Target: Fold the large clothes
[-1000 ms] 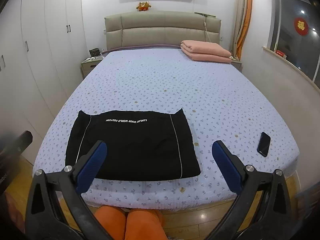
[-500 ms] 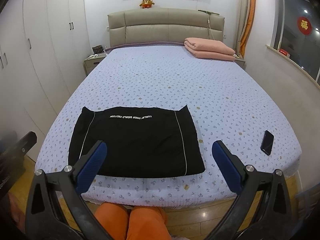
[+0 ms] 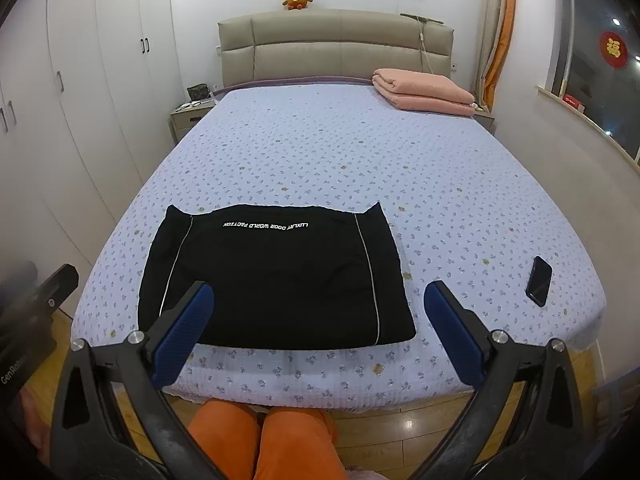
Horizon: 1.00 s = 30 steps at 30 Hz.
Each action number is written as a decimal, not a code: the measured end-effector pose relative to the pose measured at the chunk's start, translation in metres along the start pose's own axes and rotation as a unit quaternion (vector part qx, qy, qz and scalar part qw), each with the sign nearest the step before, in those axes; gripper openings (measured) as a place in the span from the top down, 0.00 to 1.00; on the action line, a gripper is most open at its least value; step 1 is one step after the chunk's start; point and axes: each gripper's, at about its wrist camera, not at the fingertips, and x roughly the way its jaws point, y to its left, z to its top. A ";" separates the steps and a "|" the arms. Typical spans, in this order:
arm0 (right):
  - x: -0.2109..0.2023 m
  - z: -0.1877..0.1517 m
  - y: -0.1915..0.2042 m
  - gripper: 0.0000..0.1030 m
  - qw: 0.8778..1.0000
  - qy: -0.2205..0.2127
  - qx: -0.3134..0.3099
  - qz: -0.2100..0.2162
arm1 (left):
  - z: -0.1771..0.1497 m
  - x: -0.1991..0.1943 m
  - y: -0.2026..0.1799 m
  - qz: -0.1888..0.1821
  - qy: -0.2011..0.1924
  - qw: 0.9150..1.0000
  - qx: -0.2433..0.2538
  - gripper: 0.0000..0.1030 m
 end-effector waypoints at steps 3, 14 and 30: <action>0.000 0.000 -0.001 0.00 1.000 0.000 0.001 0.000 | 0.000 0.001 -0.001 0.002 0.001 1.000 0.001 0.24; 0.000 0.000 0.000 0.00 1.000 0.001 0.002 0.003 | 0.000 -0.001 -0.007 0.001 0.001 1.000 0.005 0.24; 0.001 0.001 0.005 0.00 1.000 0.000 -0.002 0.002 | 0.002 -0.001 -0.009 -0.010 0.000 1.000 0.009 0.24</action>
